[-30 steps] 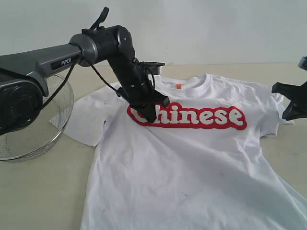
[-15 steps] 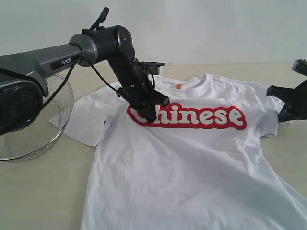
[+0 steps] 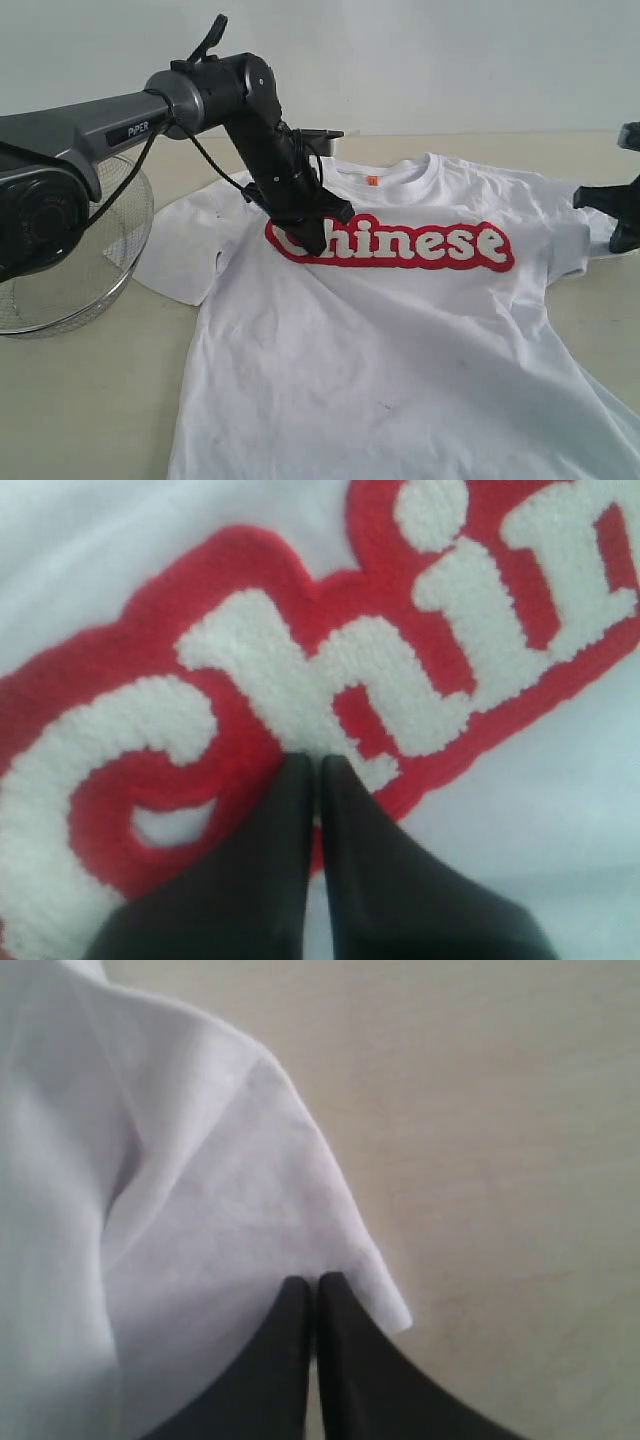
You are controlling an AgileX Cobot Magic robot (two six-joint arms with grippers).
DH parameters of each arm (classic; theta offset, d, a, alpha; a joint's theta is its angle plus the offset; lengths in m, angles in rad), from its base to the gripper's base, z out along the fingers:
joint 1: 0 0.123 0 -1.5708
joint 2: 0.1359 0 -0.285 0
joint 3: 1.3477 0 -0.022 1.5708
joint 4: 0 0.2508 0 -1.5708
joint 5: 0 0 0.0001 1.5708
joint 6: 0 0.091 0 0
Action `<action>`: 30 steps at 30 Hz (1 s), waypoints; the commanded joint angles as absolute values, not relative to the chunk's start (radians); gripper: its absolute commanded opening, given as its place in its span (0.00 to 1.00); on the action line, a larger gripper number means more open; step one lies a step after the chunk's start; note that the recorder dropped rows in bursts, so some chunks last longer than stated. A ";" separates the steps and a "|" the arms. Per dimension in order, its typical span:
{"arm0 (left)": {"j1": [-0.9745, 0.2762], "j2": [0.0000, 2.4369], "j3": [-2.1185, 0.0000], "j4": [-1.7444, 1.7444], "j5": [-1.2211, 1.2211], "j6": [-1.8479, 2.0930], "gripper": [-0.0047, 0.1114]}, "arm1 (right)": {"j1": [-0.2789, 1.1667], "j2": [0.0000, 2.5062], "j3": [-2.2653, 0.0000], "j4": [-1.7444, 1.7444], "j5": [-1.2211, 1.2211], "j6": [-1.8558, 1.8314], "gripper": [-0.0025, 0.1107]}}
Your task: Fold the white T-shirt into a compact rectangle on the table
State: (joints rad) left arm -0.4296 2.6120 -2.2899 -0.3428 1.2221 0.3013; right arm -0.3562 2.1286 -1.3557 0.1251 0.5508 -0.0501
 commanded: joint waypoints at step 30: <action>-0.416 2.646 -2.275 -0.301 1.221 0.298 0.08 | -0.456 2.087 -1.462 0.324 0.693 -0.095 0.02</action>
State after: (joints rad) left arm -0.4274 2.6120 -2.2899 -0.3468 1.2221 0.3013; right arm -0.4546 2.0922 -1.4804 0.3055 0.6891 -0.0757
